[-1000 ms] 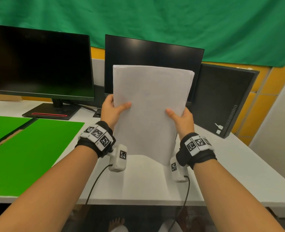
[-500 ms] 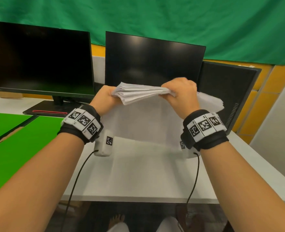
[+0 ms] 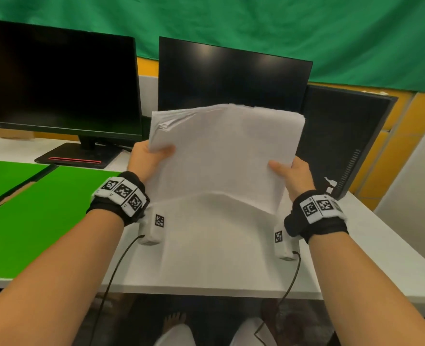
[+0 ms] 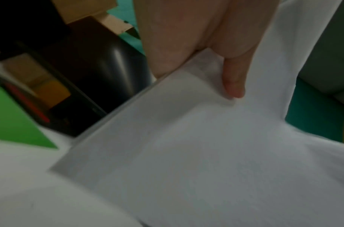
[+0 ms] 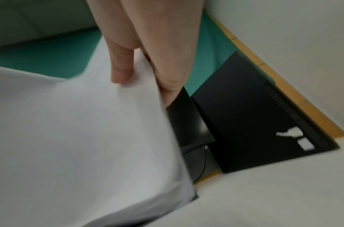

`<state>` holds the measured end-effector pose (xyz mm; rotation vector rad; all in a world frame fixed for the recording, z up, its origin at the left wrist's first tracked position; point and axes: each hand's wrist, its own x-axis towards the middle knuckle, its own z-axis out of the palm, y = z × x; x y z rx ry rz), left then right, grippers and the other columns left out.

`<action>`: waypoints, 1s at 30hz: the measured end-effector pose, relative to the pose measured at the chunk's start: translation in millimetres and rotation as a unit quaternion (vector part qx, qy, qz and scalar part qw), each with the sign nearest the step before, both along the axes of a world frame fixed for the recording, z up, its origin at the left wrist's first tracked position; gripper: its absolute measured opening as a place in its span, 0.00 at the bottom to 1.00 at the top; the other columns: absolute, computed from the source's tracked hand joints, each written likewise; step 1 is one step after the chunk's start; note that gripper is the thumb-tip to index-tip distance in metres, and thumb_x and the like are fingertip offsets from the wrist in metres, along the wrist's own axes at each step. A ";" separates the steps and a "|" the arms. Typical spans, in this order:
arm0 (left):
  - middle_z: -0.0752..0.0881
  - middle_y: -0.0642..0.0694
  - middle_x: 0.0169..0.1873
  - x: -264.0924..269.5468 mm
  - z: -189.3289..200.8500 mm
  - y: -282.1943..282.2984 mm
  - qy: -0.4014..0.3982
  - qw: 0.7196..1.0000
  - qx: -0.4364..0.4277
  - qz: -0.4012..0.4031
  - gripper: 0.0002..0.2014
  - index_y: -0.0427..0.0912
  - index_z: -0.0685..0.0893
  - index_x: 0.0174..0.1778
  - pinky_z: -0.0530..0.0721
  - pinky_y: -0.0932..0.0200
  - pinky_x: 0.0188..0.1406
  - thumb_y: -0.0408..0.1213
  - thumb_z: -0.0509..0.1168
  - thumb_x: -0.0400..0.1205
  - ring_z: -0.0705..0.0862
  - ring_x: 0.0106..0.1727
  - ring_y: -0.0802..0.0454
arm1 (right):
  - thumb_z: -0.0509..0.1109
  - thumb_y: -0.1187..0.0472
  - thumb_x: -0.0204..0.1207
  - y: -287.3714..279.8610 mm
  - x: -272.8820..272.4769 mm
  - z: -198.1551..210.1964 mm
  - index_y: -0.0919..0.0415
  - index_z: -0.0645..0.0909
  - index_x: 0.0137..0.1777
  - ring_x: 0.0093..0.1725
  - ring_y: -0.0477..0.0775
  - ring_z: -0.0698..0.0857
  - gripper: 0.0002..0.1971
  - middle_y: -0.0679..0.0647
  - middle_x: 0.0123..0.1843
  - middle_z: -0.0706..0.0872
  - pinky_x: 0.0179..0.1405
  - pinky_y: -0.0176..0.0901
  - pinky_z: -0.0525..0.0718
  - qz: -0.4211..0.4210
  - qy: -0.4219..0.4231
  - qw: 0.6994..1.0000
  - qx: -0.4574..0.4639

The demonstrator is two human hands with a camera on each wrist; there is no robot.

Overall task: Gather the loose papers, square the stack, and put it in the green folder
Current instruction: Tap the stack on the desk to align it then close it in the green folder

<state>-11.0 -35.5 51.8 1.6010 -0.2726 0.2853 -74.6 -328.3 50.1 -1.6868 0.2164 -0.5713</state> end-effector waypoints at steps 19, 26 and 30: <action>0.57 0.41 0.82 10.4 34.9 -8.2 -0.161 0.918 0.315 0.181 0.59 0.47 0.51 0.82 0.59 0.44 0.81 0.47 0.81 0.60 0.55 0.83 0.42 | 0.65 0.63 0.79 38.3 -6.0 38.1 0.69 0.85 0.53 0.49 0.58 0.84 0.11 0.63 0.49 0.88 0.53 0.47 0.82 -0.050 -0.118 0.936 -0.329; 0.88 0.34 0.42 -5.4 65.8 -16.3 -0.176 0.935 0.304 0.050 0.10 0.35 0.88 0.48 0.84 0.44 0.54 0.37 0.69 0.76 0.85 0.46 0.39 | 0.68 0.54 0.69 62.0 -4.8 80.7 0.61 0.82 0.63 0.64 0.65 0.81 0.23 0.60 0.60 0.87 0.65 0.62 0.75 -0.160 -0.282 0.849 -0.417; 0.86 0.41 0.39 -6.6 52.1 -6.5 -0.112 0.988 0.105 0.024 0.05 0.41 0.87 0.43 0.82 0.54 0.46 0.31 0.72 0.73 0.84 0.42 0.46 | 0.80 0.51 0.60 43.2 1.1 62.9 0.55 0.50 0.83 0.78 0.58 0.68 0.55 0.58 0.81 0.64 0.76 0.57 0.67 -0.145 -0.212 0.948 -0.189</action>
